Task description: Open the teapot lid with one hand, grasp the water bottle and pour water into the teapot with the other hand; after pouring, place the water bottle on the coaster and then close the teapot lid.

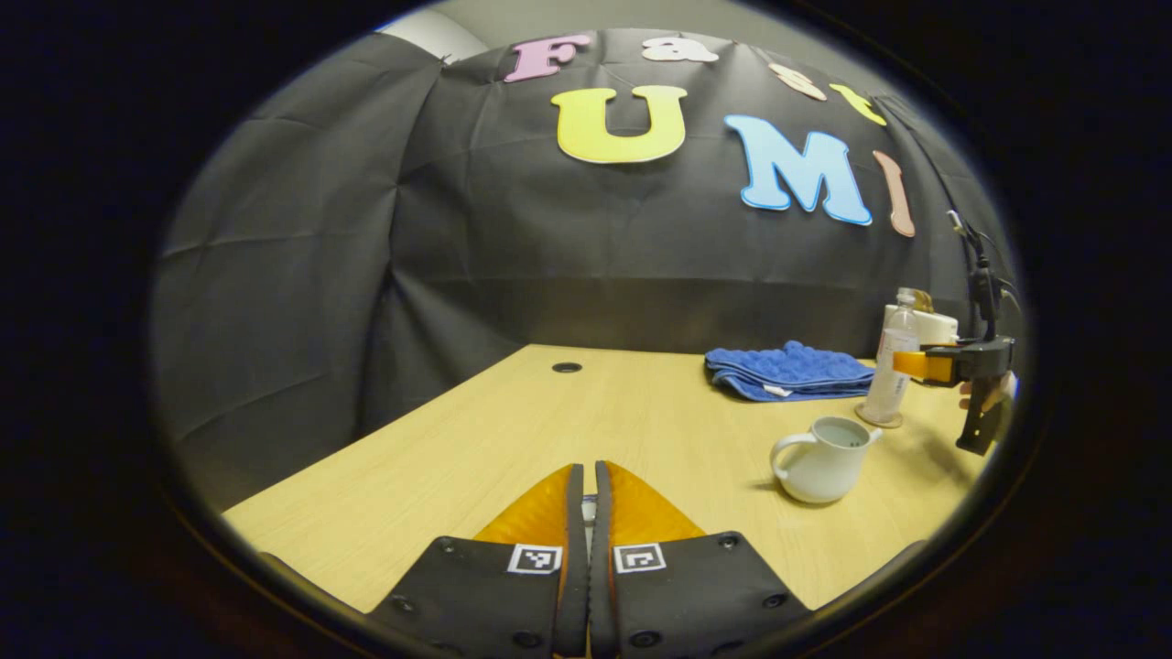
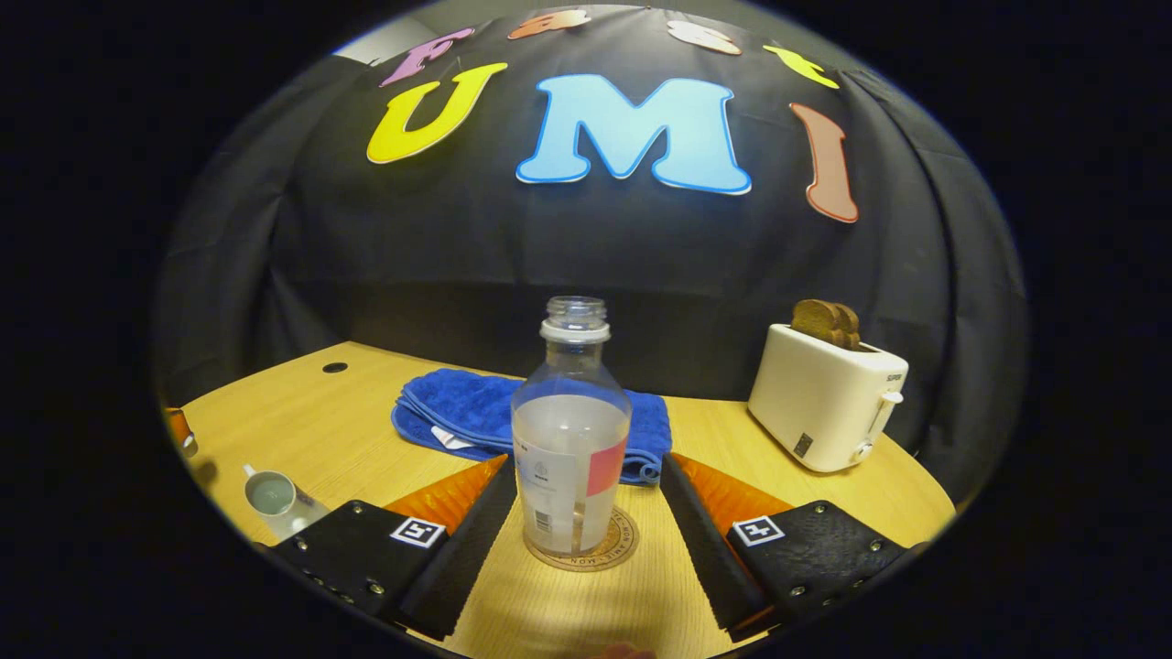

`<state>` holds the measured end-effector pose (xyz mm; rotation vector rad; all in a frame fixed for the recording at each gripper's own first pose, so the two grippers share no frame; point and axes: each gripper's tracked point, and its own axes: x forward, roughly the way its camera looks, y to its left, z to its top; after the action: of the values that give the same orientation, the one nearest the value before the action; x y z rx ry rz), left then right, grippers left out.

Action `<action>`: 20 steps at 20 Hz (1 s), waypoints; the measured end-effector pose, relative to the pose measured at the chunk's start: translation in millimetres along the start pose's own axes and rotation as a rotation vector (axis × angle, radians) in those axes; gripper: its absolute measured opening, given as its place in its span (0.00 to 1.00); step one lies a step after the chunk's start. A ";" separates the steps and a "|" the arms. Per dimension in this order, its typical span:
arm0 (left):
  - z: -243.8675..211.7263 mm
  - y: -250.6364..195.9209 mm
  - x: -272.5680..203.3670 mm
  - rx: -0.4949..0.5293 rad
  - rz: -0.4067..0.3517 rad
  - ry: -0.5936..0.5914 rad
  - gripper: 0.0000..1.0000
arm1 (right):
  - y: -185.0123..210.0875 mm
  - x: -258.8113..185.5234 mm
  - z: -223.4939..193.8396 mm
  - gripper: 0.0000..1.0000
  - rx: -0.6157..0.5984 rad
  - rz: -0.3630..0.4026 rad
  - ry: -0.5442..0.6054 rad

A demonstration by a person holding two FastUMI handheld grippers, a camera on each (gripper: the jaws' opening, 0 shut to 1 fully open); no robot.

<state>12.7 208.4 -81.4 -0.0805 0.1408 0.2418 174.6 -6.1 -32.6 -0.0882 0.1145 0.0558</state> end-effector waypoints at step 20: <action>52.0 -146.2 22.4 0.009 -0.212 -0.086 0.07 | 32.2 -171.9 -25.4 0.98 0.058 -0.072 -0.187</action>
<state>76.6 77.1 -24.3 -0.0751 0.0476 0.0331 -0.7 15.0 -40.4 -0.0288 -0.0739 -0.0118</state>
